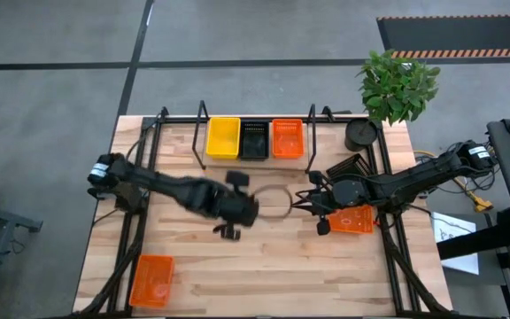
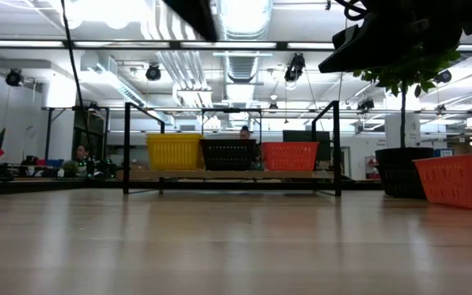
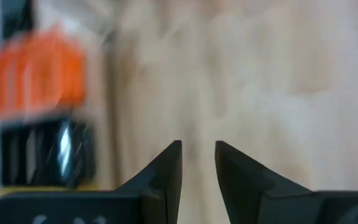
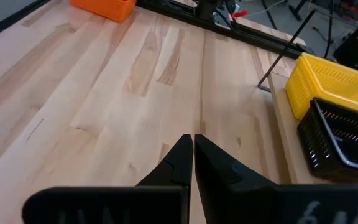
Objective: Stack baskets on shelf by color
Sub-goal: Stack the top orange bin on top of the other orange bin on the shelf
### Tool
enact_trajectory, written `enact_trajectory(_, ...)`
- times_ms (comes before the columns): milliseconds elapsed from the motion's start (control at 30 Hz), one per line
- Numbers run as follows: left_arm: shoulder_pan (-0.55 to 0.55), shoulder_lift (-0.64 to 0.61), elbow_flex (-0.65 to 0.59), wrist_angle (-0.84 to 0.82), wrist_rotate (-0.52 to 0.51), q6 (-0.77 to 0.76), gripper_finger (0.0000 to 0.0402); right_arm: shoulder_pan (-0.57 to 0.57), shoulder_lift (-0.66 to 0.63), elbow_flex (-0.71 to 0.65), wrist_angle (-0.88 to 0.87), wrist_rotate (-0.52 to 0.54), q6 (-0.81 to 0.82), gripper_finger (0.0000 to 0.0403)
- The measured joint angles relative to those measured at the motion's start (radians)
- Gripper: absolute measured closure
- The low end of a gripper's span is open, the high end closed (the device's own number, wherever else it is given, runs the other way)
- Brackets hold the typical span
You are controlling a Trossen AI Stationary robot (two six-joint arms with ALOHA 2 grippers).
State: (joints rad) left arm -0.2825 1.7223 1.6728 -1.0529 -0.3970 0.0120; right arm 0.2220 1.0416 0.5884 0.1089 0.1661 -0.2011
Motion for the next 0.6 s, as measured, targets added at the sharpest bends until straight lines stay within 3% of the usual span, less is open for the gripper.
enact_trajectory(133, -0.073, -0.013, -0.029, 0.175, 0.078, 0.133, 0.0322, 0.0, 0.0, 0.0, 0.0, 0.0, 0.065, 0.0394)
enact_trajectory(267, -0.099, -0.045, -0.089, 0.287, 0.081, 0.178, 0.0322, 0.0, 0.0, 0.0, -0.001, -0.008, 0.18, 0.0386)
enact_trajectory(600, -0.1, -0.227, -0.372, 0.569, 0.062, 0.229, 0.0322, 0.078, 0.0, 0.02, -0.076, -0.019, 0.431, 0.0314)
